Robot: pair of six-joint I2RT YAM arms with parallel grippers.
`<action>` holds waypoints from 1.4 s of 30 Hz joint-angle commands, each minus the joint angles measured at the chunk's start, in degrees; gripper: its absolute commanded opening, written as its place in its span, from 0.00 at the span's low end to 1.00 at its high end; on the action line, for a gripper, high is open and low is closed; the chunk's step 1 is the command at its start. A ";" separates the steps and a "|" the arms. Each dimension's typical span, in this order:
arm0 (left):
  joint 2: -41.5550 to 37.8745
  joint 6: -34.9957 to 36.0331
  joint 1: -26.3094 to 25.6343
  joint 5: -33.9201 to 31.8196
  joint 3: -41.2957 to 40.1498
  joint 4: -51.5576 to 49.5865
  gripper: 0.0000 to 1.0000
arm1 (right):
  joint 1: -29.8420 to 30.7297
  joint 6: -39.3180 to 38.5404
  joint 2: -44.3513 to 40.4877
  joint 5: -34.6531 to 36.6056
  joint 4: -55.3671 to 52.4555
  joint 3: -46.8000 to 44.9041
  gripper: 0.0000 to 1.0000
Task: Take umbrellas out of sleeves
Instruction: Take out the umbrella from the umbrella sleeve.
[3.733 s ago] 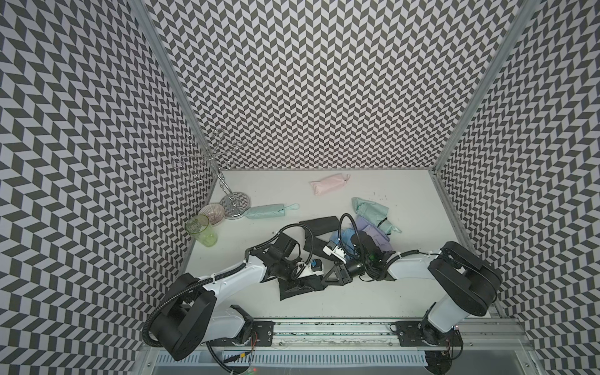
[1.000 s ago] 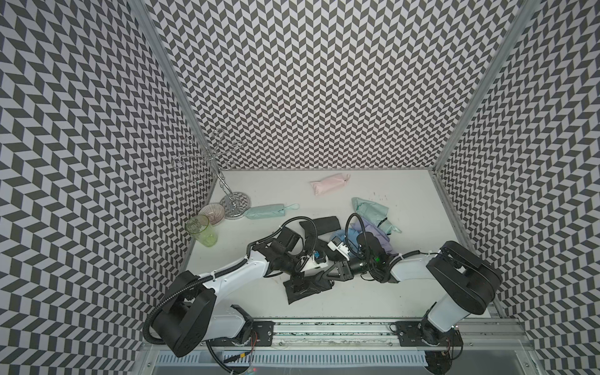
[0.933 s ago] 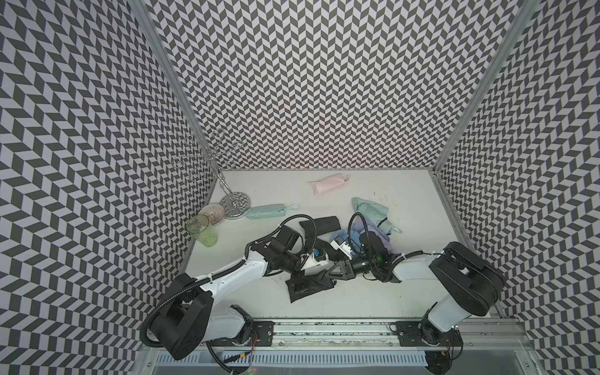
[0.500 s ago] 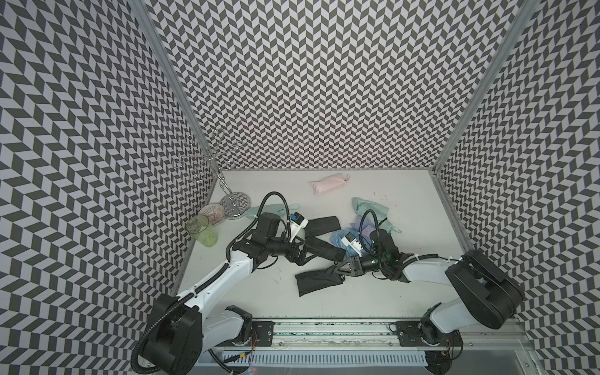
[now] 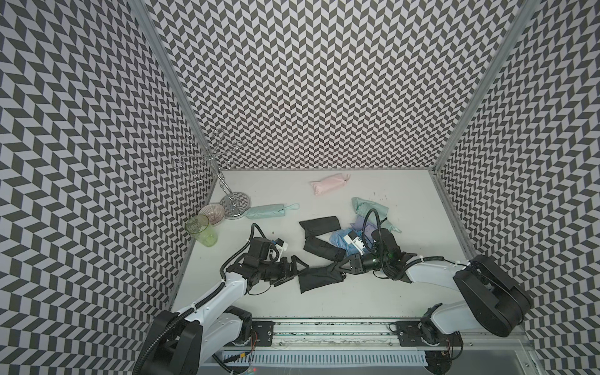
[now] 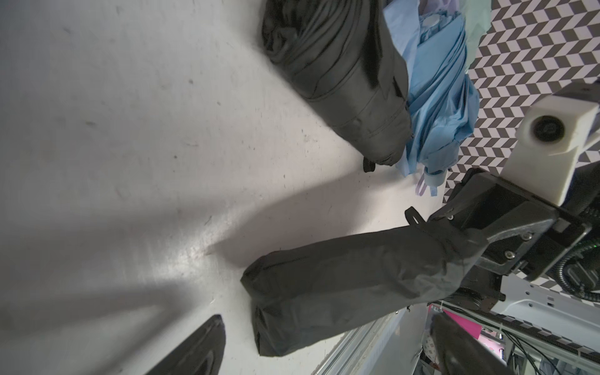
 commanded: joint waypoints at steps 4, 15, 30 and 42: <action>3.05 -5.67 -0.98 1.13 -2.27 7.41 0.99 | -0.32 2.73 -1.95 0.87 3.78 -0.87 0.10; 11.46 -7.16 -4.83 4.54 -5.07 17.56 0.68 | 0.79 5.44 -1.04 2.34 6.64 -1.69 0.10; 18.31 -6.37 -2.04 7.23 -5.36 22.21 0.00 | 1.57 3.83 -2.17 1.73 5.16 -3.28 0.32; 19.57 -4.02 -1.33 7.46 -3.65 20.46 0.00 | 2.04 -3.74 3.32 -2.02 -2.56 0.29 0.22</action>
